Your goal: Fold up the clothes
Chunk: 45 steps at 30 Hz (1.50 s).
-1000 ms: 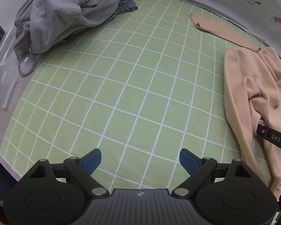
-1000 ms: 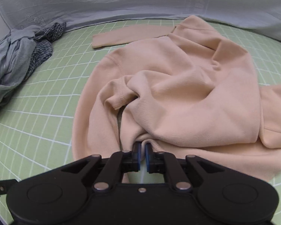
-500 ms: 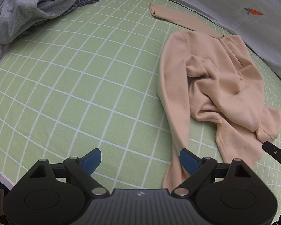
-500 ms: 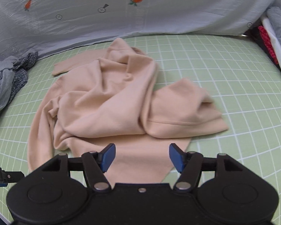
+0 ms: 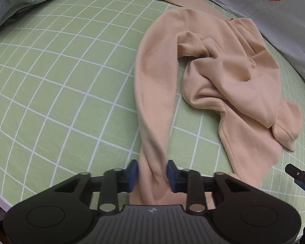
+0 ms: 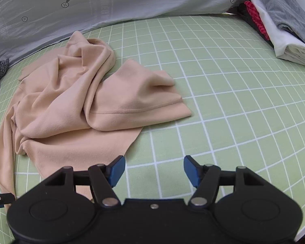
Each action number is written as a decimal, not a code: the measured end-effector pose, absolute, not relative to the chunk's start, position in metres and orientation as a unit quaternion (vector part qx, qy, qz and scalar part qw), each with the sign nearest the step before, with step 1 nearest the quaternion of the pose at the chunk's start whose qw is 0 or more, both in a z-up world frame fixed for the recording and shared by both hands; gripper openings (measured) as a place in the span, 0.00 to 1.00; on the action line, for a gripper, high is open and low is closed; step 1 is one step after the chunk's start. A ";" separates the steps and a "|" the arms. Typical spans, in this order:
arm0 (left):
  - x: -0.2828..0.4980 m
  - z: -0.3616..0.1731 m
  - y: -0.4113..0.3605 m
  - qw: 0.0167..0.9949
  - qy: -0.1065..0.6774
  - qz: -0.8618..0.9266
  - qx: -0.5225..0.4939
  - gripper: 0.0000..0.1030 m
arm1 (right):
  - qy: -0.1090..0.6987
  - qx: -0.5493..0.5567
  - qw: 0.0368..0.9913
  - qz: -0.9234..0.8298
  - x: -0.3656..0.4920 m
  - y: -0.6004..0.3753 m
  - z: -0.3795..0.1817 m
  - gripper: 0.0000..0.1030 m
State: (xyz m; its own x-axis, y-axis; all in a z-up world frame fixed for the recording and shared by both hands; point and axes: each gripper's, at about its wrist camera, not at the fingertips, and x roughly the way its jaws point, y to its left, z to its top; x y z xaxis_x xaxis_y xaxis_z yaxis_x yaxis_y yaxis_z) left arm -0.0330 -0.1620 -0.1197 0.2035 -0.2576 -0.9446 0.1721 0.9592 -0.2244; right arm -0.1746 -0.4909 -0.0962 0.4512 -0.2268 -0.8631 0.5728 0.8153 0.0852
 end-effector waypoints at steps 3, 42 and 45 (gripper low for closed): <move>-0.018 -0.118 -0.144 0.782 0.609 -0.126 -0.040 0.19 | 0.461 0.188 0.830 -0.251 -0.167 -0.487 -0.095 0.63; -0.090 -0.120 -0.278 0.791 0.588 -0.168 -0.010 0.83 | 0.446 -0.050 0.878 -0.165 -0.151 -0.524 -0.122 0.79; -0.098 -0.118 -0.286 0.806 0.572 -0.152 -0.010 0.73 | 0.432 -0.075 0.891 -0.116 -0.146 -0.523 -0.123 0.72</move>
